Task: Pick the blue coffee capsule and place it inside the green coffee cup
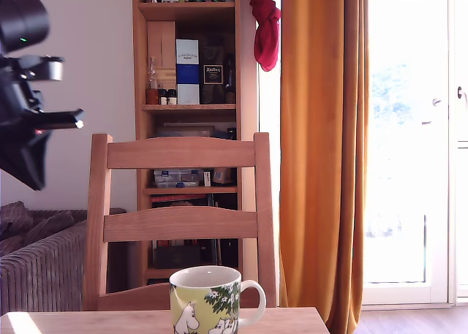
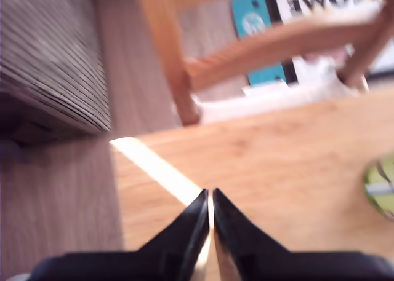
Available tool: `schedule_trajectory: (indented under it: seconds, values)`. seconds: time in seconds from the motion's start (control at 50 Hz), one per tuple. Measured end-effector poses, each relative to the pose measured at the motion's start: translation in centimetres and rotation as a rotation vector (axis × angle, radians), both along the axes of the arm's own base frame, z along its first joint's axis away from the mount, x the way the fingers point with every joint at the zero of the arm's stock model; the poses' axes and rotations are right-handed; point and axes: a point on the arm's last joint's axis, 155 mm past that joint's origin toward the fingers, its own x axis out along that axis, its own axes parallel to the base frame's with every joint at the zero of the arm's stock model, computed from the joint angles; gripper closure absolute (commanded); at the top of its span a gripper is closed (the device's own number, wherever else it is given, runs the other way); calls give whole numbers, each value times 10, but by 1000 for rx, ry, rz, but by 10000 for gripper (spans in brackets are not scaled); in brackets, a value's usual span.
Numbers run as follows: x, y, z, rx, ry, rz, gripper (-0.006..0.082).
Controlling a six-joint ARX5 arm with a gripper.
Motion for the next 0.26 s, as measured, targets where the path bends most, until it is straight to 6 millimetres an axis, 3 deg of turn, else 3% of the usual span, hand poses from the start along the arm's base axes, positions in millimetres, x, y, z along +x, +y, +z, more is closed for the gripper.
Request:
schedule_trajectory:
  seconds: [0.26]
  values:
    - [1,50,16,1,-100,115,783]
